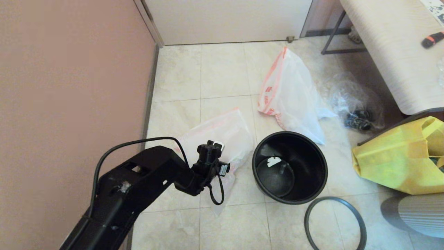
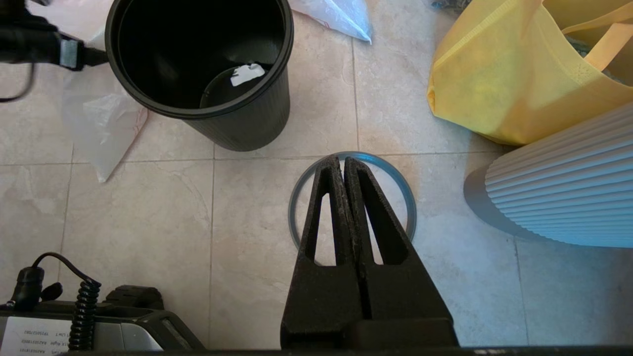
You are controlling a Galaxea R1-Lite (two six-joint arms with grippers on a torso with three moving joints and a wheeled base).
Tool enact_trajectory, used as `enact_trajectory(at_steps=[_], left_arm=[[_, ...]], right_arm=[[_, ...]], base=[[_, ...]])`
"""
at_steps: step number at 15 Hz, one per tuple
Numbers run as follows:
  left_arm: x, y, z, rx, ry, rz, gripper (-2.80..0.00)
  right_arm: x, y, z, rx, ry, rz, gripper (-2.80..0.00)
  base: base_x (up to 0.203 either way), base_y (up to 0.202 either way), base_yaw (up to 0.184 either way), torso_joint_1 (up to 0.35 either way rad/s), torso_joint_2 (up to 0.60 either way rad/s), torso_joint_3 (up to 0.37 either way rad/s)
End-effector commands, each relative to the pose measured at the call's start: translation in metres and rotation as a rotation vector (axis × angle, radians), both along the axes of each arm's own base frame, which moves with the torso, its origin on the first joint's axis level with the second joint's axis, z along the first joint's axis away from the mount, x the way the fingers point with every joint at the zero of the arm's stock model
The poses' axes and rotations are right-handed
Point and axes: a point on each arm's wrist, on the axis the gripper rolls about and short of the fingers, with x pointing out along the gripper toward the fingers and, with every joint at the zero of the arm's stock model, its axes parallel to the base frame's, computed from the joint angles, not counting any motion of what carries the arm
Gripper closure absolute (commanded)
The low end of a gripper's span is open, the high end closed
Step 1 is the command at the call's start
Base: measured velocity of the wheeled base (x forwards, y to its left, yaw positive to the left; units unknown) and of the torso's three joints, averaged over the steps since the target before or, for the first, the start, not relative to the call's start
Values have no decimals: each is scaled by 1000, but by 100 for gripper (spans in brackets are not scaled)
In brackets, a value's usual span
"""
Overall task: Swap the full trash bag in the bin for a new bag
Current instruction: Pick up a new trash bag
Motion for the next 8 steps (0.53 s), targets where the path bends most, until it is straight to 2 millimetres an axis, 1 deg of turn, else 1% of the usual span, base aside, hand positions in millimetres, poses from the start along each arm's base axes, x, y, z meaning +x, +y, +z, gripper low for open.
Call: enact_trajectory(at_steps=[1,2,5,8], left_arm=[[13,2,-25,26,-12,23,-280],[17,4,-28,34,-21,30,0],[19,7,-29,36,-16,34,0],[17,9,-28,47,12,36,0]], right_arm=[[0,0,0,0,2,1,0],[0,0,0,0,2,1,0],[0,0,0,0,2,1,0],[0,0,0,0,2,1,0]], base=[[0,0,0,0,0,0],[0,0,0,0,0,0],[0,0,0,0,0,0],[0,0,0,0,0,0]])
